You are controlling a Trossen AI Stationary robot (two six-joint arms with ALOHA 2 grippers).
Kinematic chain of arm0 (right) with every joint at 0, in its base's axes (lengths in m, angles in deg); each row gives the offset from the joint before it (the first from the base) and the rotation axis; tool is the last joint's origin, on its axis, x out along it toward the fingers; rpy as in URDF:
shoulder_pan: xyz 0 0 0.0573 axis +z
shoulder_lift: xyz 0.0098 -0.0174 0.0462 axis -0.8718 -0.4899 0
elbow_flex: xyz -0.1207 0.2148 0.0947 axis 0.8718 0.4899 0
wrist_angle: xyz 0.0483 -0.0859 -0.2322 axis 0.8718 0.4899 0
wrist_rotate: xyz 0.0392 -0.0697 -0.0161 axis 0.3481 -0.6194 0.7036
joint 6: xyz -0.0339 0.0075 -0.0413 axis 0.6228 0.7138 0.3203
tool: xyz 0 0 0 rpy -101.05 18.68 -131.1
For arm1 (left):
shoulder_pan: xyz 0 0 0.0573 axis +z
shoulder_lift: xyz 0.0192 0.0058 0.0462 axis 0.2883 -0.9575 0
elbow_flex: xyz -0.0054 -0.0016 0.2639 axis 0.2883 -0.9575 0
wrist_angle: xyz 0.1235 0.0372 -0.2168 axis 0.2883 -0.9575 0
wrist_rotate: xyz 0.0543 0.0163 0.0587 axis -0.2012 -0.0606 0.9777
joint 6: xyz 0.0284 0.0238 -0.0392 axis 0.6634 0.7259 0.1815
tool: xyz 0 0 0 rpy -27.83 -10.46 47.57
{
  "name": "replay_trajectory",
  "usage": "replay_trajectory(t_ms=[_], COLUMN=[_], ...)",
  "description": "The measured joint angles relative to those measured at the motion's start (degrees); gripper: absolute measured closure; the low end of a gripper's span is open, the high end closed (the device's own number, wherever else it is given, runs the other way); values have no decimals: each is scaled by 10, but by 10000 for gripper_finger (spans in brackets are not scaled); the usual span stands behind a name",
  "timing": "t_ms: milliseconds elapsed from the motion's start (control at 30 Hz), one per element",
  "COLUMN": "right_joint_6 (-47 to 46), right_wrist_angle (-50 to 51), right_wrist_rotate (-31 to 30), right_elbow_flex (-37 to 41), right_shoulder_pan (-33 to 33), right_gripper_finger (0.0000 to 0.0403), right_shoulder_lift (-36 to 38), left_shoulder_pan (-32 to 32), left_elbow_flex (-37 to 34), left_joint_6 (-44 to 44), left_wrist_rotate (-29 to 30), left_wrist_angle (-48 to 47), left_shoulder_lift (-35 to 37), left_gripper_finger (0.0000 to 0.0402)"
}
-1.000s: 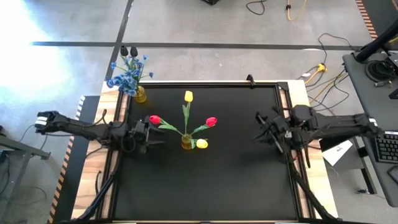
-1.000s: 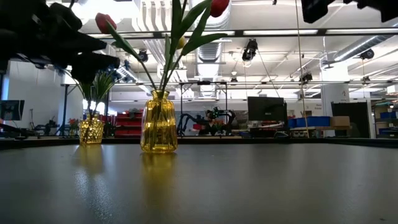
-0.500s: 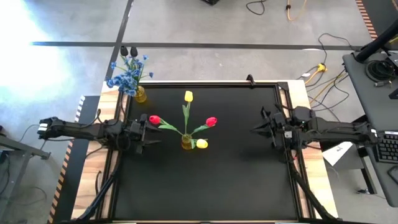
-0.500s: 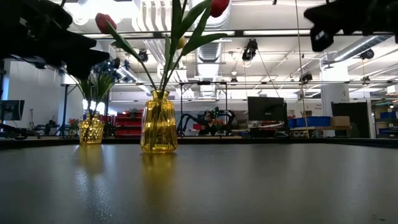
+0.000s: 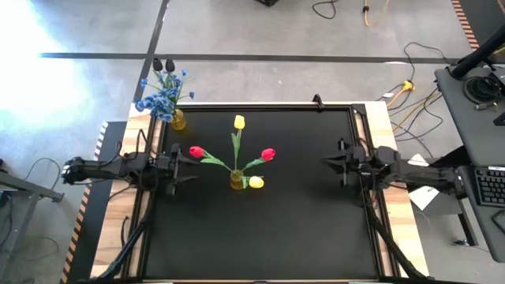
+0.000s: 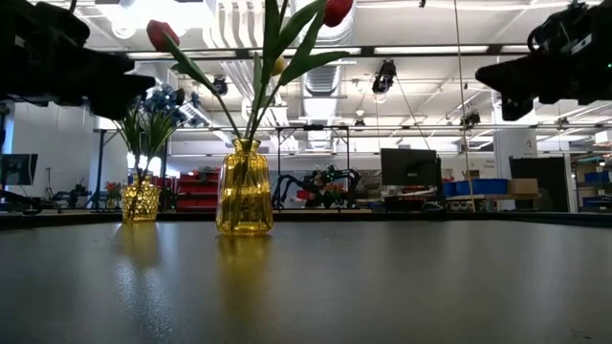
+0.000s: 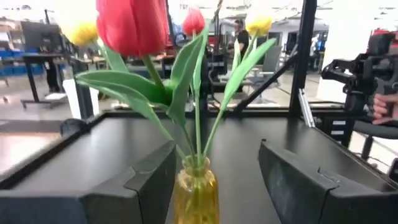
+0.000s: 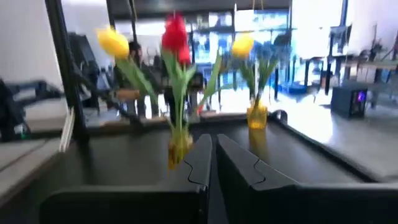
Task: Sort flowers into vase by color
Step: Return to Home Position
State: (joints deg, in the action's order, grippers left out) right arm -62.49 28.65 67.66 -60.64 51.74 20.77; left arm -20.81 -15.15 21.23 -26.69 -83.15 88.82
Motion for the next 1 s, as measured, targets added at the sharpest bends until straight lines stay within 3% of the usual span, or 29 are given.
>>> replay_trajectory(t_ms=[267, 1000], right_joint_6=[-34, -19], right_wrist_angle=[56, 50], right_wrist_rotate=[-7, -14], right_elbow_flex=[2, 2], right_shoulder_pan=[0, 0], right_gripper_finger=[385, 385], right_shoulder_lift=[-24, -40], left_shoulder_pan=[6, 5], left_elbow_flex=[0, 12], left_joint_6=[-7, -3], left_wrist_rotate=[-13, -15], left_wrist_angle=[-6, -6], left_shoulder_lift=[-7, -63], left_gripper_finger=[187, 187])
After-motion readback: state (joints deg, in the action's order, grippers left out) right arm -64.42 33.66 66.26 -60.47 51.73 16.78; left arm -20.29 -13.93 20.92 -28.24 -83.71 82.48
